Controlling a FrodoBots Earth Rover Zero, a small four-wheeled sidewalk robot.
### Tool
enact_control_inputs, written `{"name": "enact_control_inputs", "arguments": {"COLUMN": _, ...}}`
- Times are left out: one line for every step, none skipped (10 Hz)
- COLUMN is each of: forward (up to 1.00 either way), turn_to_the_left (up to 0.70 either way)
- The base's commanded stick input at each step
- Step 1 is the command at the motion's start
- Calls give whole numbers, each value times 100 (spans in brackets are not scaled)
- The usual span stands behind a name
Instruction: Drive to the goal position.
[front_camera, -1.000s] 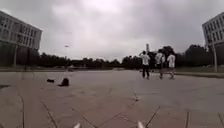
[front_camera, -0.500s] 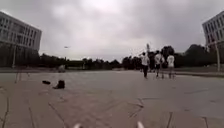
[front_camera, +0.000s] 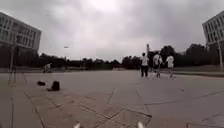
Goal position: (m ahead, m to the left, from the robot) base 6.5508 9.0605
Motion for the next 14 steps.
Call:
{"name": "enact_control_inputs", "arguments": {"forward": 70, "turn_to_the_left": 14}}
{"name": "enact_control_inputs", "arguments": {"forward": 70, "turn_to_the_left": 14}}
{"name": "enact_control_inputs", "arguments": {"forward": 70, "turn_to_the_left": 14}}
{"name": "enact_control_inputs", "arguments": {"forward": 70, "turn_to_the_left": 14}}
{"name": "enact_control_inputs", "arguments": {"forward": 70, "turn_to_the_left": 14}}
{"name": "enact_control_inputs", "arguments": {"forward": 70, "turn_to_the_left": 14}}
{"name": "enact_control_inputs", "arguments": {"forward": 70, "turn_to_the_left": 14}}
{"name": "enact_control_inputs", "arguments": {"forward": 70, "turn_to_the_left": 14}}
{"name": "enact_control_inputs", "arguments": {"forward": 70, "turn_to_the_left": 14}}
{"name": "enact_control_inputs", "arguments": {"forward": 70, "turn_to_the_left": 14}}
{"name": "enact_control_inputs", "arguments": {"forward": 70, "turn_to_the_left": 14}}
{"name": "enact_control_inputs", "arguments": {"forward": 70, "turn_to_the_left": 14}}
{"name": "enact_control_inputs", "arguments": {"forward": 70, "turn_to_the_left": 14}}
{"name": "enact_control_inputs", "arguments": {"forward": 70, "turn_to_the_left": 14}}
